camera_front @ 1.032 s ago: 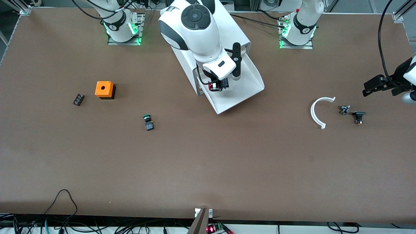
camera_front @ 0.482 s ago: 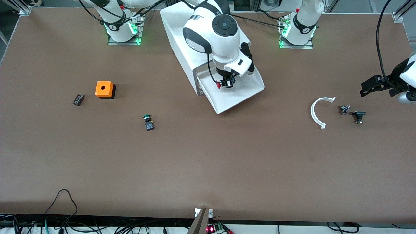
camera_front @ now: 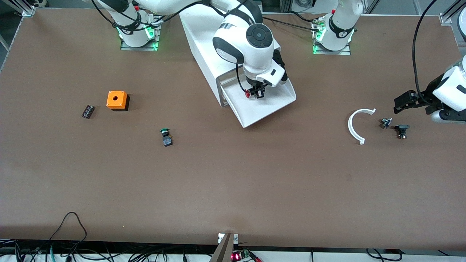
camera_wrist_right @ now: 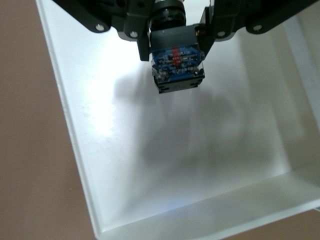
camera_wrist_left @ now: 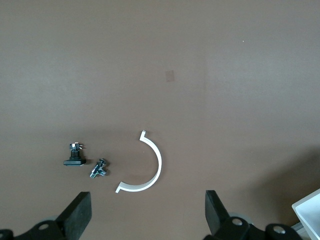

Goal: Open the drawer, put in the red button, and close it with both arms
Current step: 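Lower the red button into the drawer and open the right gripper, then bring both grippers to the drawer front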

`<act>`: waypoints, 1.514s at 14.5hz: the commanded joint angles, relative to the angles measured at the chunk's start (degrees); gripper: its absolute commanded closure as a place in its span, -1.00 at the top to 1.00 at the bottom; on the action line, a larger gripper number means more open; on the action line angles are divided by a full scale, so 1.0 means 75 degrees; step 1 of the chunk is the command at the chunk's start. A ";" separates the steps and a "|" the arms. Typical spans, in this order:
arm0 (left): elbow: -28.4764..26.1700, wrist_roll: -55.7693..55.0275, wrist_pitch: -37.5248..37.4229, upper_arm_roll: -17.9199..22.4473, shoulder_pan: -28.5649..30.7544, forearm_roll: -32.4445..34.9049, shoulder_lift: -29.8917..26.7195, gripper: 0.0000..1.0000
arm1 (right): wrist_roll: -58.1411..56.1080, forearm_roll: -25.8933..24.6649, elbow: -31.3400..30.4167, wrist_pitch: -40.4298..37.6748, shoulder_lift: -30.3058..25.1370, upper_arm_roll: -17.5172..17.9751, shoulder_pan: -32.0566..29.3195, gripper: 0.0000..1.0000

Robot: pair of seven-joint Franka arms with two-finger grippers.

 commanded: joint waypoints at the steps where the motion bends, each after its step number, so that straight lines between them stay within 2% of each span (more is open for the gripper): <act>1: 0.0146 -0.0080 0.0210 -0.0019 -0.0023 0.0093 0.0227 1.00 | 0.0016 -0.0098 0.0160 0.0003 0.0231 -0.0005 0.0107 -0.20; 2: 0.0099 -0.0150 0.0455 -0.0031 -0.0034 0.0070 0.0378 1.00 | 0.0039 -0.0098 0.0056 0.0015 0.0231 -0.0005 0.0119 -0.16; 3: 0.0029 -0.0348 0.0678 -0.0054 -0.0116 0.0000 0.0531 1.00 | 0.0190 -0.0098 0.0020 0.0015 0.0231 -0.0005 0.0130 0.06; 4: -0.0088 -0.0675 0.0947 -0.0089 -0.0279 -0.0070 0.0625 1.00 | 0.0458 -0.0098 -0.0004 0.0015 0.0208 -0.0005 0.0119 0.98; 6: -0.0346 -0.1517 0.1428 -0.0345 -0.0386 -0.0083 0.0882 1.00 | 0.1021 -0.0087 0.0101 0.0119 0.0115 0.0030 0.0107 1.00; 9: -0.1340 -0.2889 0.2749 -0.0721 -0.0620 -0.0095 0.1106 1.00 | 0.1304 -0.0064 0.0521 0.0015 -0.0388 0.0042 0.0014 1.00; 13: -0.2477 -0.4471 0.4193 -0.1143 -0.1054 -0.0398 0.1270 1.00 | 0.1479 -0.0040 0.0512 -0.0498 -0.1336 -0.0075 -0.0758 1.00; 16: -0.3006 -0.4791 0.4336 -0.1471 -0.1183 -0.1088 0.1259 1.00 | 0.3022 0.0030 0.0512 -0.0665 -0.1608 -0.1150 -0.1145 1.00; 19: -0.3276 -0.4803 0.4592 -0.1729 -0.1487 -0.1208 0.1282 1.00 | 0.4861 0.0030 0.0454 -0.0677 -0.1842 -0.1807 -0.1498 1.00; 22: -0.3744 -0.4838 0.4969 -0.1893 -0.1733 -0.1219 0.1259 1.00 | 0.6887 0.0030 -0.0318 -0.0700 -0.2275 -0.2650 -0.1510 1.00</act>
